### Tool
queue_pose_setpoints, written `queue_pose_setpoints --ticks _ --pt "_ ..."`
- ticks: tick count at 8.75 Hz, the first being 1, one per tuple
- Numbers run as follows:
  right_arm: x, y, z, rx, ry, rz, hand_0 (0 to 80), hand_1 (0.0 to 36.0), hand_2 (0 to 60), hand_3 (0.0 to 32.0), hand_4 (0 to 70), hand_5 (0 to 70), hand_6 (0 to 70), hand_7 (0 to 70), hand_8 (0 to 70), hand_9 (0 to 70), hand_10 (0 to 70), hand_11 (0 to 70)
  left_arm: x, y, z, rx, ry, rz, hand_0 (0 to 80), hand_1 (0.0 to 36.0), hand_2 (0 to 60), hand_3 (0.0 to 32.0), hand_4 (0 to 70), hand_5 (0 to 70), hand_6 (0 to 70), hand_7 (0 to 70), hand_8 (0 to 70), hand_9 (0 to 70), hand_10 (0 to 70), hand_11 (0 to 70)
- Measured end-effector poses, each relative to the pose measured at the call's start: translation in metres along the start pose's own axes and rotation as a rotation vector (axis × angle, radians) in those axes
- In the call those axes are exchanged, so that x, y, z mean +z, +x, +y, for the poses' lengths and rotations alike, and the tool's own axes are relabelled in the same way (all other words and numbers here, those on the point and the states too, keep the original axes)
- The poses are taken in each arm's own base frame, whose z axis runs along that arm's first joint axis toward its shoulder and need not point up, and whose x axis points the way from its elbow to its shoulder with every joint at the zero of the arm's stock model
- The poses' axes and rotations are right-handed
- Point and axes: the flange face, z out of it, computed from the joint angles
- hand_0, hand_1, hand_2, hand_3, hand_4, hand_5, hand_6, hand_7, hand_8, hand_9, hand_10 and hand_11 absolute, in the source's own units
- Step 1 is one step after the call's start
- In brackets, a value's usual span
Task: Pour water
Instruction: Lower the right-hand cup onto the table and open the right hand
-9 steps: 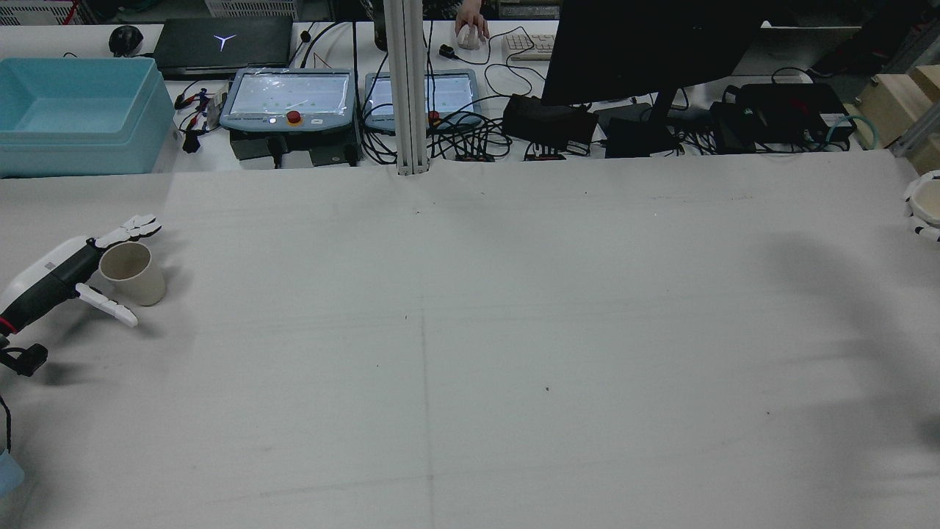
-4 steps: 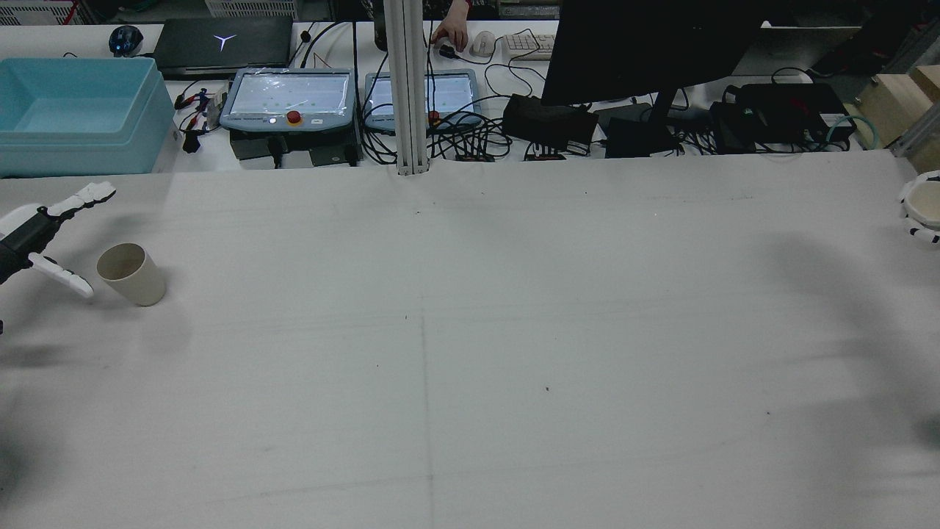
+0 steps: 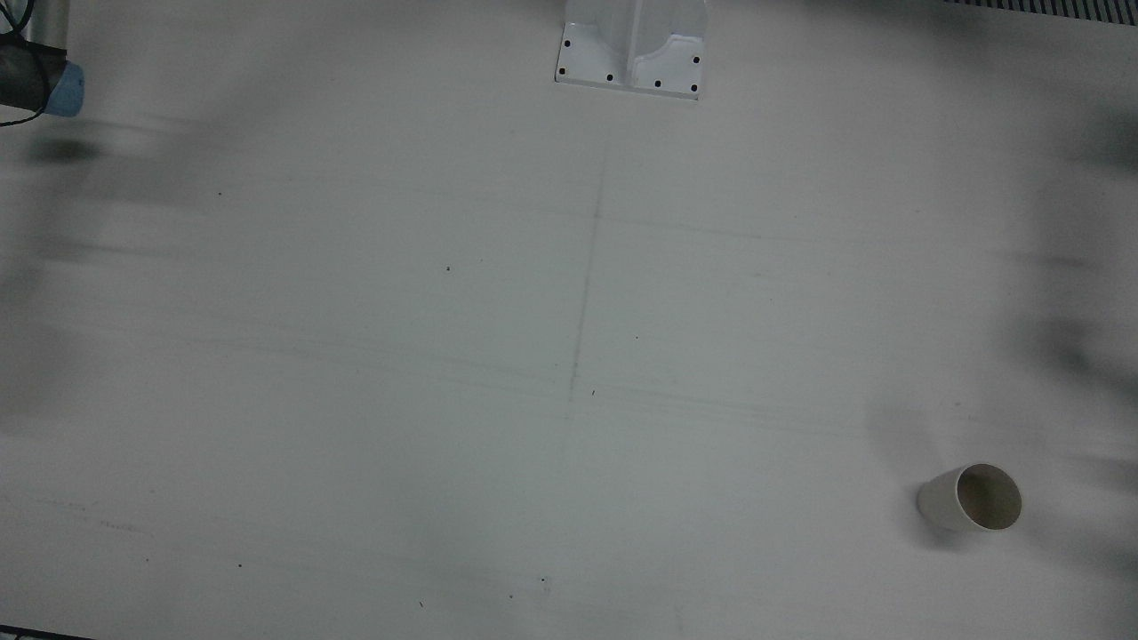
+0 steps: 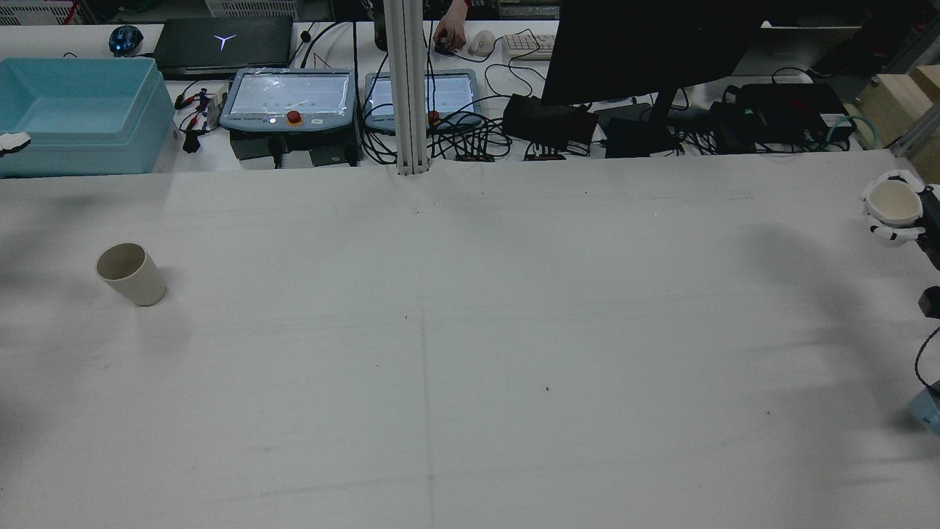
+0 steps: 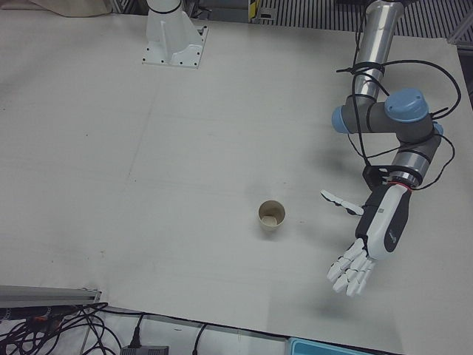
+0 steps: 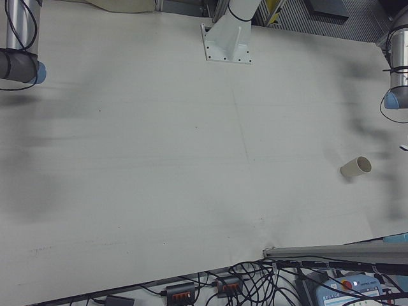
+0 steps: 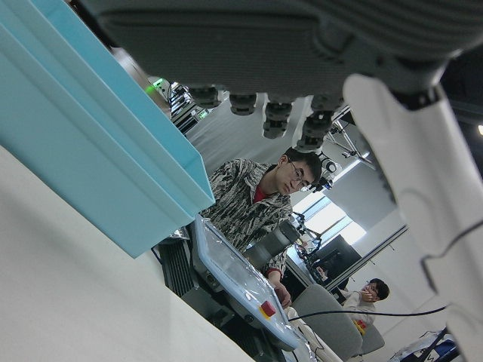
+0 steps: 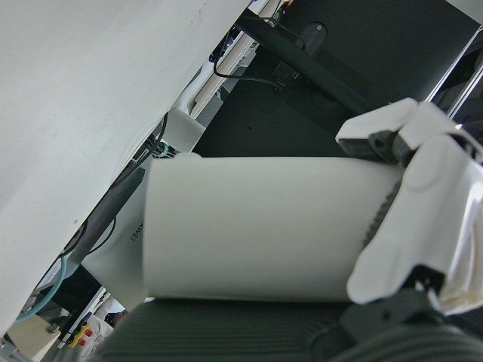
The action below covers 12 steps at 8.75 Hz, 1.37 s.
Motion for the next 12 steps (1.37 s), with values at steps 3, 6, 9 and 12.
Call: queue_pose_setpoints --ticks 3,6,9,12 --pt "0.023 0.051 0.059 0.014 -0.021 -0.025 40.5 12.7 46.6 0.0 3.9 70.0 27.8 54.3 38.8 56.8 46.5 66.1 -0.010 0.033 -0.022 -0.061 0.022 0.024 47.9 3.2 0.0 0.0 24.5 0.0 7.9 11.8 3.0 6.7 1.5 3.1" --pt "0.044 0.065 0.092 -0.005 -0.042 -0.044 44.7 11.8 32.4 0.0 4.1 70.0 27.4 53.5 36.5 54.0 43.0 61.1 -0.014 0.043 -0.029 -0.101 0.036 0.035 48.1 3.4 0.0 0.0 24.7 0.3 8.0 11.9 2.9 6.7 1.4 3.0" --pt "0.039 0.065 0.087 -0.003 -0.018 -0.014 53.2 8.5 0.0 0.0 2.1 43.2 6.2 14.4 0.8 2.4 0.0 0.4 -0.014 0.047 -0.026 -0.110 0.043 0.030 48.1 3.5 0.0 0.0 24.8 0.3 7.9 11.9 2.9 6.7 1.4 3.0" --pt "0.030 0.065 0.077 0.041 0.083 0.115 48.2 3.6 0.0 0.0 0.0 15.7 0.0 0.0 0.0 0.0 0.0 0.0 -0.013 0.048 -0.024 -0.112 0.048 0.023 48.1 3.9 0.0 0.0 24.5 0.5 7.8 11.8 2.8 6.5 1.3 2.9"
